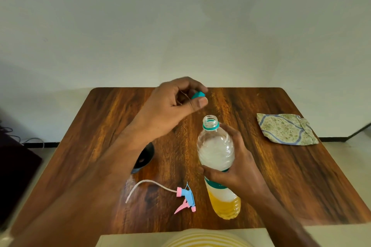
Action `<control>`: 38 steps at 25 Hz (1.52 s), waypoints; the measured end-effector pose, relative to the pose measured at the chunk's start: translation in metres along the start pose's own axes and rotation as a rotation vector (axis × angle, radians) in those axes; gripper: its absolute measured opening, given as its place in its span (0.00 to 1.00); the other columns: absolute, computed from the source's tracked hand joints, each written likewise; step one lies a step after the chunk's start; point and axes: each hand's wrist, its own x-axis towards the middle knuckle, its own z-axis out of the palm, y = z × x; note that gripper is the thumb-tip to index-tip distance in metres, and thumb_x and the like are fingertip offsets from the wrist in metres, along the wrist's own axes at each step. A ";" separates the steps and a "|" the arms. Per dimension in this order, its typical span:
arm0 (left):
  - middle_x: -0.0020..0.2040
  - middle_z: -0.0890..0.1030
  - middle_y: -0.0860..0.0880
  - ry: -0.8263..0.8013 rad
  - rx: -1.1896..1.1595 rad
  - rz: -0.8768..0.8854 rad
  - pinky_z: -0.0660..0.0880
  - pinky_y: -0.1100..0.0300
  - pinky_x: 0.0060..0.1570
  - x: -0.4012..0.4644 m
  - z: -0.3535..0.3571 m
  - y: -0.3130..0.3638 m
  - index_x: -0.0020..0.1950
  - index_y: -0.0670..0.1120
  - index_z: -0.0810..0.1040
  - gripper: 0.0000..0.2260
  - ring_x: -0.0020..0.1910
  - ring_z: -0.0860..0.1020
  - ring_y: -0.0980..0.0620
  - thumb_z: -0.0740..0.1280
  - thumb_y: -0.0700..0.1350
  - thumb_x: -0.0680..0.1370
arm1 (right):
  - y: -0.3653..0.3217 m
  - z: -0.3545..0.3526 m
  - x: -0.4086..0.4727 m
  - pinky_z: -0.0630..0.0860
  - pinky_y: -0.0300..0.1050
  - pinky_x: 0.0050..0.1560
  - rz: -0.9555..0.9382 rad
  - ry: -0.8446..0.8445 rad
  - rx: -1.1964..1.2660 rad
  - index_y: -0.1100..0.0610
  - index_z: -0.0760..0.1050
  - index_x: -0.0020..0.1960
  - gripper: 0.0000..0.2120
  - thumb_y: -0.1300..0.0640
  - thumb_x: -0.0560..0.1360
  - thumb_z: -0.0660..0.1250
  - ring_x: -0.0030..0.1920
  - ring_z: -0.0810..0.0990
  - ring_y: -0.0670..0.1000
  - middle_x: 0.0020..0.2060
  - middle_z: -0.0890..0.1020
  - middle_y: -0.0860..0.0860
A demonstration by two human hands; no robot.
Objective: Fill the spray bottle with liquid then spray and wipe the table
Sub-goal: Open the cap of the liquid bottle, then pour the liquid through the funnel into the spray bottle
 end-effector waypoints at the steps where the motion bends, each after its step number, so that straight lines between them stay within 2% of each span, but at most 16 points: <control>1: 0.47 0.83 0.51 0.061 -0.014 -0.042 0.80 0.60 0.46 -0.002 0.002 -0.011 0.55 0.51 0.82 0.10 0.46 0.82 0.50 0.74 0.49 0.74 | 0.001 -0.003 -0.004 0.73 0.25 0.49 0.013 0.012 0.014 0.27 0.52 0.65 0.46 0.36 0.56 0.76 0.62 0.69 0.30 0.59 0.65 0.21; 4: 0.47 0.83 0.53 0.058 0.054 -0.200 0.80 0.64 0.44 -0.016 0.026 -0.062 0.51 0.51 0.80 0.12 0.44 0.82 0.57 0.77 0.48 0.71 | 0.008 -0.018 -0.020 0.75 0.29 0.50 0.049 0.078 0.063 0.28 0.56 0.65 0.45 0.37 0.55 0.78 0.62 0.71 0.33 0.60 0.69 0.25; 8: 0.41 0.82 0.52 -0.021 0.158 -0.432 0.77 0.65 0.39 -0.045 0.078 -0.161 0.42 0.47 0.79 0.10 0.39 0.80 0.55 0.79 0.45 0.69 | 0.019 -0.040 -0.040 0.74 0.38 0.54 0.142 0.160 0.056 0.26 0.56 0.64 0.47 0.28 0.50 0.75 0.63 0.72 0.38 0.60 0.70 0.29; 10: 0.38 0.81 0.52 -0.026 0.246 -0.471 0.73 0.65 0.36 -0.057 0.099 -0.199 0.39 0.47 0.78 0.11 0.36 0.77 0.56 0.79 0.46 0.68 | 0.024 -0.050 -0.049 0.74 0.38 0.54 0.197 0.186 0.042 0.24 0.56 0.63 0.47 0.26 0.48 0.74 0.62 0.72 0.36 0.58 0.69 0.27; 13: 0.40 0.80 0.51 -0.052 0.368 -0.524 0.73 0.62 0.38 -0.068 0.122 -0.236 0.38 0.48 0.77 0.11 0.39 0.78 0.55 0.78 0.47 0.70 | 0.030 -0.063 -0.060 0.74 0.36 0.52 0.286 0.214 0.022 0.23 0.55 0.61 0.48 0.24 0.46 0.73 0.60 0.72 0.35 0.55 0.67 0.22; 17: 0.43 0.80 0.49 -0.018 0.490 -0.579 0.76 0.57 0.43 -0.073 0.135 -0.267 0.40 0.48 0.76 0.09 0.43 0.78 0.52 0.76 0.45 0.73 | 0.038 -0.078 -0.068 0.74 0.32 0.48 0.353 0.262 0.008 0.25 0.56 0.61 0.48 0.23 0.44 0.72 0.58 0.73 0.37 0.54 0.68 0.22; 19: 0.44 0.80 0.48 -0.012 0.532 -0.611 0.78 0.55 0.46 -0.074 0.137 -0.278 0.42 0.47 0.77 0.07 0.44 0.79 0.50 0.75 0.45 0.74 | 0.040 -0.085 -0.069 0.74 0.32 0.47 0.359 0.282 0.013 0.25 0.57 0.59 0.47 0.23 0.44 0.72 0.57 0.73 0.33 0.52 0.69 0.22; 24: 0.51 0.82 0.46 0.007 0.616 -0.662 0.78 0.55 0.49 -0.076 0.143 -0.292 0.51 0.45 0.79 0.07 0.49 0.80 0.49 0.72 0.46 0.76 | 0.053 -0.099 -0.064 0.75 0.37 0.50 0.361 0.271 -0.001 0.24 0.57 0.59 0.47 0.24 0.44 0.72 0.58 0.73 0.37 0.54 0.69 0.24; 27: 0.58 0.79 0.47 0.025 0.648 -0.658 0.79 0.56 0.55 -0.079 0.142 -0.287 0.60 0.46 0.78 0.15 0.56 0.78 0.50 0.72 0.49 0.76 | 0.057 -0.103 -0.057 0.74 0.40 0.51 0.357 0.269 -0.026 0.30 0.58 0.61 0.51 0.22 0.41 0.71 0.56 0.74 0.41 0.56 0.71 0.34; 29: 0.58 0.76 0.51 0.060 0.626 -0.607 0.77 0.60 0.52 -0.086 0.140 -0.273 0.61 0.49 0.76 0.14 0.55 0.76 0.54 0.70 0.52 0.77 | 0.062 -0.105 -0.050 0.73 0.46 0.56 0.362 0.263 -0.025 0.32 0.57 0.62 0.54 0.23 0.39 0.72 0.57 0.72 0.45 0.59 0.69 0.41; 31: 0.53 0.75 0.54 0.131 0.545 -0.605 0.74 0.64 0.47 -0.098 0.135 -0.251 0.57 0.52 0.75 0.10 0.51 0.75 0.57 0.68 0.52 0.78 | 0.066 -0.104 -0.042 0.73 0.54 0.59 0.354 0.252 -0.020 0.31 0.57 0.61 0.51 0.31 0.43 0.79 0.60 0.70 0.48 0.61 0.68 0.43; 34: 0.49 0.79 0.55 0.425 0.347 -0.802 0.76 0.66 0.46 -0.125 0.116 -0.227 0.55 0.52 0.77 0.07 0.46 0.79 0.57 0.67 0.52 0.79 | 0.077 -0.106 -0.033 0.72 0.60 0.63 0.357 0.245 -0.019 0.32 0.60 0.63 0.48 0.33 0.48 0.79 0.62 0.72 0.51 0.66 0.71 0.50; 36: 0.47 0.82 0.55 0.612 0.342 -0.868 0.79 0.62 0.46 -0.146 0.098 -0.221 0.52 0.56 0.77 0.05 0.44 0.80 0.57 0.67 0.55 0.79 | 0.086 -0.107 -0.030 0.73 0.61 0.61 0.363 0.175 0.006 0.44 0.65 0.67 0.48 0.39 0.52 0.82 0.58 0.77 0.50 0.62 0.76 0.53; 37: 0.46 0.82 0.53 0.717 0.327 -0.892 0.79 0.60 0.45 -0.156 0.089 -0.220 0.51 0.56 0.77 0.06 0.44 0.81 0.56 0.67 0.55 0.79 | 0.092 -0.107 -0.030 0.75 0.59 0.59 0.374 0.142 0.004 0.50 0.67 0.68 0.47 0.40 0.55 0.81 0.56 0.78 0.50 0.59 0.77 0.52; 38: 0.47 0.83 0.51 0.806 0.275 -0.938 0.78 0.59 0.45 -0.163 0.080 -0.220 0.52 0.54 0.77 0.06 0.44 0.81 0.53 0.68 0.54 0.78 | 0.097 -0.108 -0.029 0.76 0.56 0.58 0.380 0.129 -0.002 0.53 0.67 0.68 0.47 0.38 0.56 0.81 0.56 0.79 0.49 0.59 0.78 0.49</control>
